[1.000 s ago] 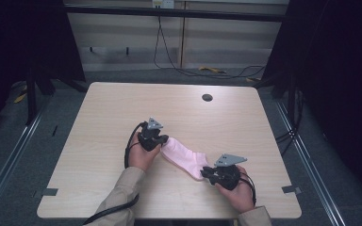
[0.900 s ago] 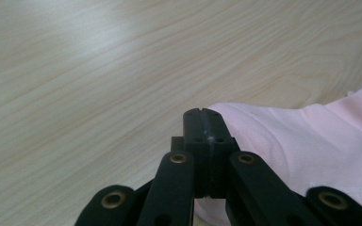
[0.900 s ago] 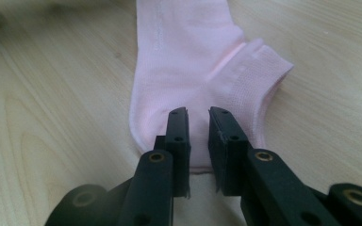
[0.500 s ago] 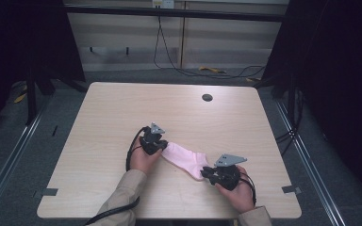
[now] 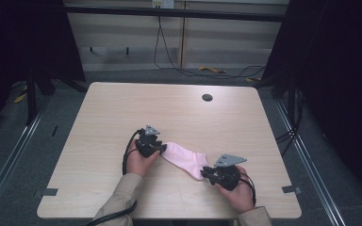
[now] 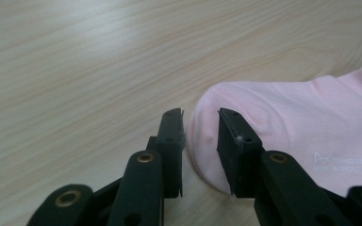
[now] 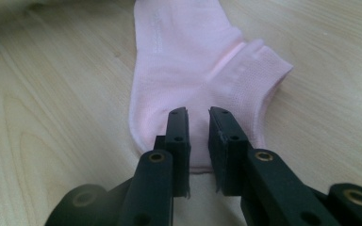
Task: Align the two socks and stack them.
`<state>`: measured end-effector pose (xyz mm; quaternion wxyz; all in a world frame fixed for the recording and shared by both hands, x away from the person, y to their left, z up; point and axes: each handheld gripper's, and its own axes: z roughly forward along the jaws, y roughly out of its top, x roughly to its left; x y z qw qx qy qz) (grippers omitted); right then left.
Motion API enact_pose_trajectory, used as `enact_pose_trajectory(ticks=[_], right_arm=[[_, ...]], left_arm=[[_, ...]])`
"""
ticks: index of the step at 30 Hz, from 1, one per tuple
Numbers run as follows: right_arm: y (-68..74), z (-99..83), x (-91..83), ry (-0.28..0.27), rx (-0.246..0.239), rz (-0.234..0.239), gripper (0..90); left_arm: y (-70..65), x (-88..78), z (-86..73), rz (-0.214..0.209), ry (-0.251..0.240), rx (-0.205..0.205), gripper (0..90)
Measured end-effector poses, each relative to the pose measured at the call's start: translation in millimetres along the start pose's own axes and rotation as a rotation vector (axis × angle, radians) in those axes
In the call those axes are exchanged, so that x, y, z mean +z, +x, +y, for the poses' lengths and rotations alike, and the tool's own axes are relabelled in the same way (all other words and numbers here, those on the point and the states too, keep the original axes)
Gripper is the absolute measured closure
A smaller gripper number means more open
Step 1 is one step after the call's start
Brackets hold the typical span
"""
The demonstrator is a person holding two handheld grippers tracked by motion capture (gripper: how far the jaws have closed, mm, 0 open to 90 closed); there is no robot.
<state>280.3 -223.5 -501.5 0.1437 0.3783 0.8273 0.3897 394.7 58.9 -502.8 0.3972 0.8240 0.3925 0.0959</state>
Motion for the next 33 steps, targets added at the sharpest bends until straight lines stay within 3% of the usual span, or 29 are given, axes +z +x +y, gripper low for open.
enact_pose_trajectory(ticks=[6, 10, 12, 16, 18, 21, 24, 26, 28, 32, 33], right_arm=[[0.0, 0.0, -0.2, 0.002, 0.004, 0.002, 78.3], [0.0, 0.0, -0.1, 0.001, 0.002, 0.001, 78.3], [0.1, 0.0, -0.1, 0.001, 0.003, 0.001, 78.3], [-0.1, 0.1, 0.1, 0.001, 0.004, 0.003, 78.3], [0.0, 0.1, 0.1, 0.0, 0.0, 0.001, 78.3], [0.0, 0.0, 0.1, 0.0, -0.002, 0.0, 78.3], [0.2, 0.0, 0.0, 0.0, -0.002, -0.003, 78.3], [0.5, 0.0, 0.0, 0.0, -0.002, -0.003, 78.3], [0.5, -0.1, -0.1, 0.0, -0.002, -0.003, 78.3], [0.5, 0.0, -0.1, 0.001, 0.0, -0.002, 78.3], [0.4, 0.0, -0.1, 0.001, -0.003, -0.002, 78.3]], left_arm=[[0.1, 3.4, -1.8, -0.005, -0.005, 0.026, 71.0], [-0.6, 2.0, -1.4, 0.01, -0.005, 0.014, 68.7], [-4.2, -2.8, 0.7, 0.007, -0.031, 0.014, 69.3], [-23.1, -14.9, 12.7, -0.047, -0.085, 0.029, 82.1], [-37.1, -13.7, 16.9, -0.087, -0.076, 0.072, 84.6], [-55.1, -2.1, 14.4, -0.137, -0.05, 0.085, 87.3], [-65.6, 12.9, 8.3, -0.155, -0.022, 0.084, 87.9], [-69.5, 21.5, 3.2, -0.143, 0.004, 0.111, 87.7], [-69.6, 21.6, 3.2, -0.145, -0.001, 0.092, 88.0], [-71.2, 11.9, 7.0, -0.12, -0.025, 0.106, 87.8], [-73.1, 11.5, 5.9, -0.118, -0.008, 0.115, 87.9]])
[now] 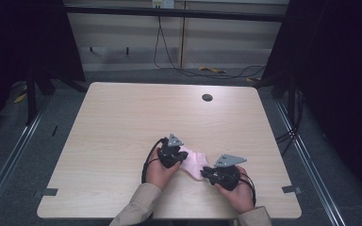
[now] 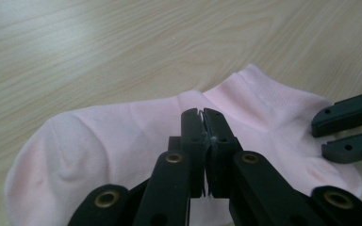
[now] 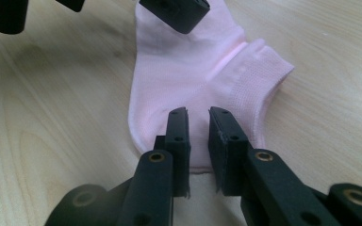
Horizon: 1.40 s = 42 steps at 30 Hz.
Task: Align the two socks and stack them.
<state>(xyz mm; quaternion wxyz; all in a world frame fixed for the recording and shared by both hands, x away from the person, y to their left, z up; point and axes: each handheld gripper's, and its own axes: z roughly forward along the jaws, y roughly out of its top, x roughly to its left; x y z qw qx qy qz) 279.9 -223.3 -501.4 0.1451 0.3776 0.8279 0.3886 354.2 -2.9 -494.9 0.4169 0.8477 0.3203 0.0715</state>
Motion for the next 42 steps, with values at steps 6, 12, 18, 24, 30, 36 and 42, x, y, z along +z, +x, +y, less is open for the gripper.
enact_pose_trajectory(ticks=[6, 12, 18, 24, 30, 36, 42], right_arm=[[0.5, 0.0, -0.1, 0.001, -0.001, -0.003, 78.3], [0.0, 0.0, 0.1, -0.001, -0.001, 0.0, 78.3], [0.1, 0.0, 0.1, -0.001, -0.001, 0.0, 78.3], [-0.2, 0.0, 0.1, -0.001, 0.002, 0.001, 78.3], [-0.3, 0.0, 0.2, -0.001, -0.001, 0.001, 78.3], [-0.3, 0.0, 0.2, -0.001, 0.001, 0.001, 78.4], [-0.4, 0.0, 0.1, 0.001, 0.007, 0.004, 78.4]], left_arm=[[-5.1, -2.7, -7.4, 0.026, 0.004, 0.022, 85.0], [-8.1, -5.2, -11.6, 0.022, 0.029, 0.035, 84.6], [10.5, -22.1, -2.3, 0.079, -0.036, -0.003, 83.2], [50.3, -34.7, 1.5, 0.167, -0.043, -0.08, 81.2], [67.6, -31.3, -5.0, 0.187, -0.008, -0.097, 76.5], [66.5, -21.8, -10.4, 0.174, 0.001, -0.106, 68.8], [66.7, -16.3, -14.9, 0.139, 0.01, -0.114, 70.2]])
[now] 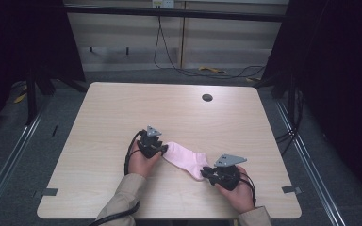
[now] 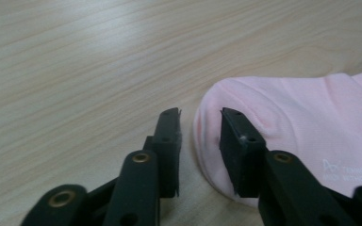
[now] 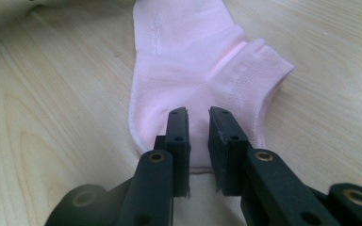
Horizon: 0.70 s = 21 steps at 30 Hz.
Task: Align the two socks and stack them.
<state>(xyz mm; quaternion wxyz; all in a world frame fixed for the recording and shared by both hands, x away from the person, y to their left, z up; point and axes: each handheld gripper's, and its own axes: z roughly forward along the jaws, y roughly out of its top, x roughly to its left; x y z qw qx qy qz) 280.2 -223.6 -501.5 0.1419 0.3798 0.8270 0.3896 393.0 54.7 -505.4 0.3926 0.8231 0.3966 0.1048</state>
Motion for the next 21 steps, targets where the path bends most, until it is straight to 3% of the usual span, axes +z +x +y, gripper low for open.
enact_pose_trajectory(ticks=[4, 6, 10, 11, 13, 21], right_arm=[[0.1, 0.0, 0.1, -0.001, -0.003, -0.001, 78.3], [0.1, 0.0, 0.1, -0.002, -0.005, -0.001, 78.3], [0.1, 0.0, 0.1, 0.0, -0.001, -0.001, 78.4], [0.0, 0.0, 0.1, 0.0, 0.0, 0.0, 78.4], [-0.5, 0.1, 0.2, -0.001, -0.001, 0.002, 78.4], [-0.2, 0.2, 0.4, -0.002, -0.004, 0.002, 78.4]], left_arm=[[0.1, 0.6, -1.8, -0.026, -0.011, -0.024, 81.0], [0.2, 0.8, -2.6, -0.036, -0.017, -0.044, 83.9], [-0.4, 0.5, -2.5, -0.038, -0.018, -0.035, 87.7], [0.3, 0.4, -2.7, -0.039, -0.024, -0.055, 88.0], [0.4, -2.9, -0.3, -0.024, -0.025, -0.042, 88.6], [-11.7, -20.1, 17.8, -0.059, -0.063, -0.015, 88.7]])
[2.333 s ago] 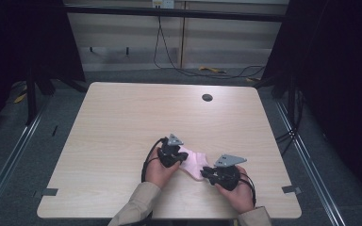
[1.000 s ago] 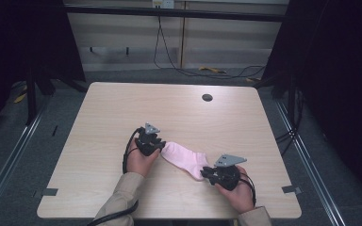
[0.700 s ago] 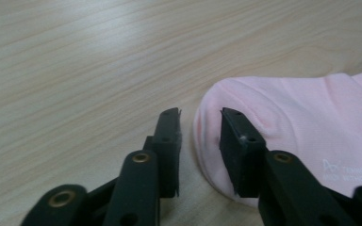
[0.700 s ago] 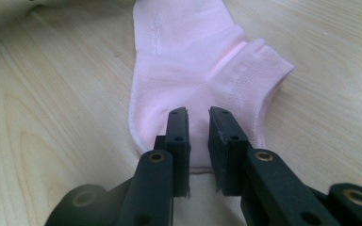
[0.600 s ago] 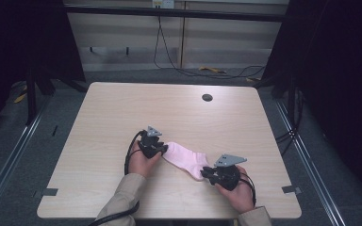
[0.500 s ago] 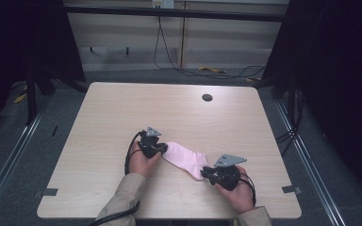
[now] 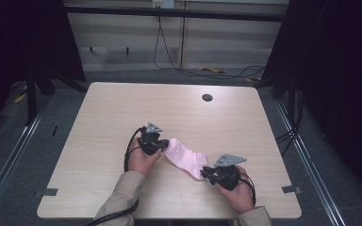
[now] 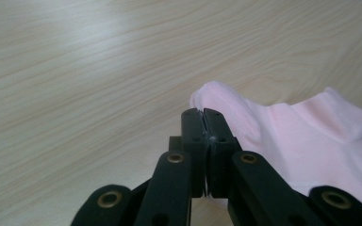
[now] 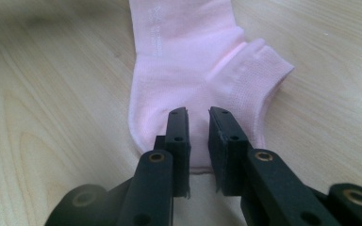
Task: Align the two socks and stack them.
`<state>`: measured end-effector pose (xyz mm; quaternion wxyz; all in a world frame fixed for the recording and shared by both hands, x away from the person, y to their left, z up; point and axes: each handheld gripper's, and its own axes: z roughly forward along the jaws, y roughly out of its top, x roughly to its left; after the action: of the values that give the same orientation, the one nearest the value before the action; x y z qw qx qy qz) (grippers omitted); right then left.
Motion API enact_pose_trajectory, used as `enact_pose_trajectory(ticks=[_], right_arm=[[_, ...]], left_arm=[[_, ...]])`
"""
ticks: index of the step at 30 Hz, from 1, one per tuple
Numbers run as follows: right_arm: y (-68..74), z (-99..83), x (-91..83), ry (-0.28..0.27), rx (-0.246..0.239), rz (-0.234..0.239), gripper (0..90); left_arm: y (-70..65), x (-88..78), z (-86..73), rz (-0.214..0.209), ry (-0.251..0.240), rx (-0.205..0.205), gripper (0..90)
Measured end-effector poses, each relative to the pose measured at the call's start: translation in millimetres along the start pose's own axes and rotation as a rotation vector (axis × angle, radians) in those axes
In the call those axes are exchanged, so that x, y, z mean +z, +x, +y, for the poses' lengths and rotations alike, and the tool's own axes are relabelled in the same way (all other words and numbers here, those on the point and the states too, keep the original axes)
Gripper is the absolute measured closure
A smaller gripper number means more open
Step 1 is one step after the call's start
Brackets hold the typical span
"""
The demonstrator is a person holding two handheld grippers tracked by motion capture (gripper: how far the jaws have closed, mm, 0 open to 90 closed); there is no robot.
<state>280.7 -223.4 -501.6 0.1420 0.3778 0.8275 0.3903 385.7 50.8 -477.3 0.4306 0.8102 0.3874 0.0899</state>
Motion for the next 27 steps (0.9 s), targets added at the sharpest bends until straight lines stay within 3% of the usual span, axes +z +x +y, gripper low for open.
enact_pose_trajectory(ticks=[10, 12, 19, 24, 27], right_arm=[[0.3, 0.0, 0.0, -0.001, 0.0, -0.002, 77.6], [0.5, 0.0, -0.1, -0.002, 0.005, 0.001, 75.5], [0.6, 2.8, -4.3, 0.009, -0.006, -0.021, 67.6], [-3.7, 3.5, -11.6, -0.017, 0.011, -0.034, 71.7], [-5.5, 4.0, -16.9, -0.027, 0.008, -0.061, 83.2]], left_arm=[[-21.3, -12.7, 18.7, -0.04, -0.012, 0.069, 88.7], [-24.9, -13.3, 19.7, -0.047, -0.021, 0.059, 88.7], [-30.8, -16.9, 23.7, -0.048, -0.021, 0.085, 88.7], [-32.5, -18.5, 25.0, -0.053, -0.02, 0.088, 88.8], [-34.0, -19.2, 25.5, -0.055, -0.027, 0.087, 88.7]])
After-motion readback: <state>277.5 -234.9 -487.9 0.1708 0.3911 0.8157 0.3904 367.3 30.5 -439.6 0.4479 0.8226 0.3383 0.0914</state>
